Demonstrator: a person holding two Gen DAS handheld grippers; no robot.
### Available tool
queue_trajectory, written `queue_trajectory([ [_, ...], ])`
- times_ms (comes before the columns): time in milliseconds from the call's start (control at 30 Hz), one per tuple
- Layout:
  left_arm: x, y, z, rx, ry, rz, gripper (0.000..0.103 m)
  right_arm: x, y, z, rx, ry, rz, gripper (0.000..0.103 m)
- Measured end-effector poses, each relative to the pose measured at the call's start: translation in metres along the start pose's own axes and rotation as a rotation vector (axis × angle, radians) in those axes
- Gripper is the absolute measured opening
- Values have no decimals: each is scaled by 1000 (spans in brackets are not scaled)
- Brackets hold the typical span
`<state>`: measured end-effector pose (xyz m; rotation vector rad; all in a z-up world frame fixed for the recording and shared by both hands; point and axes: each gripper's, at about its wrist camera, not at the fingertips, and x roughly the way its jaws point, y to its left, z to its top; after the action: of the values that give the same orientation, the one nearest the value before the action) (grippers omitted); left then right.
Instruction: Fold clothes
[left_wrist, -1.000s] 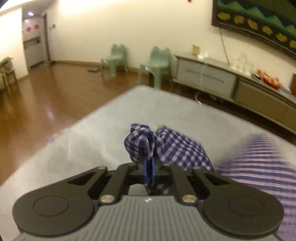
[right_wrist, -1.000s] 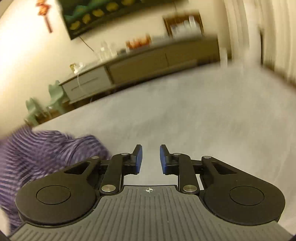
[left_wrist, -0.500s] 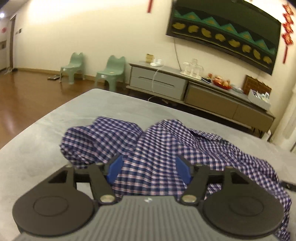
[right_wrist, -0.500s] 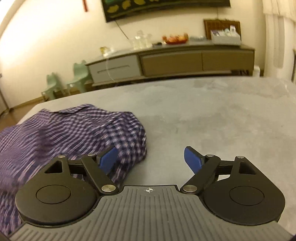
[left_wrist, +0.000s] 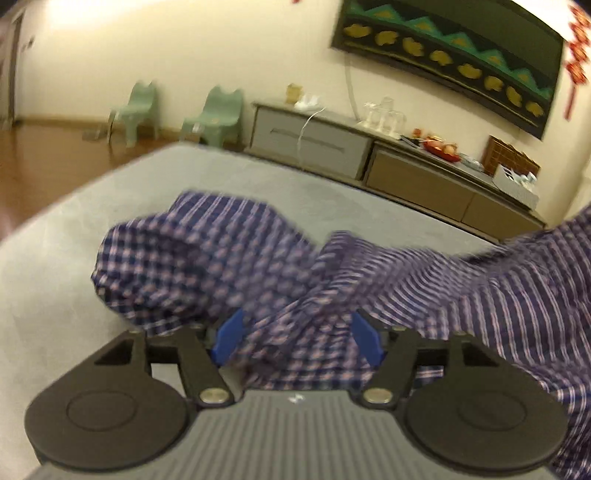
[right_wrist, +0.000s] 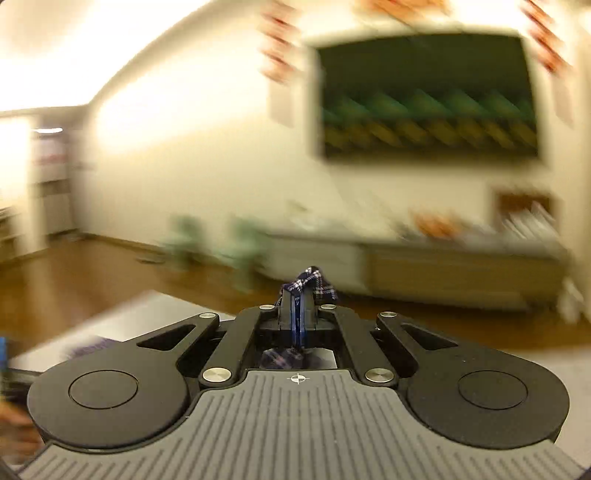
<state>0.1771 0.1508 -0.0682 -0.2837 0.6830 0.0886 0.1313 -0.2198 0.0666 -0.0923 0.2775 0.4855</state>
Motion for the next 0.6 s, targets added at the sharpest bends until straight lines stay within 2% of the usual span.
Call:
queue_trajectory([
  [33,0,2,1,-23,9,-12,66,5,22,0,-60,37,66,0],
  [100,-6,4,1,-37,8,-28,66,22,36,-27,-98,166,79,10],
  [133,-10,4,0,-34,1,-37,67,31,41,-42,-111,233,77,18],
  [200,-18,7,-3,-18,-10,-41,69,23,26,-69,-21,238,3,51],
  [233,-21,8,-5,-12,-12,-43,70,14,13,-80,47,226,-42,57],
  [300,-22,10,-7,-14,-4,-52,70,-7,-14,-102,192,204,-133,62],
  [433,-14,9,-9,-42,25,-80,71,-40,-61,-139,401,190,-229,72],
  [467,-12,6,-11,-40,29,-85,71,-42,-72,-147,419,201,-237,73],
  [600,-10,0,-17,-14,30,-102,72,-29,-80,-169,442,263,-180,79],
])
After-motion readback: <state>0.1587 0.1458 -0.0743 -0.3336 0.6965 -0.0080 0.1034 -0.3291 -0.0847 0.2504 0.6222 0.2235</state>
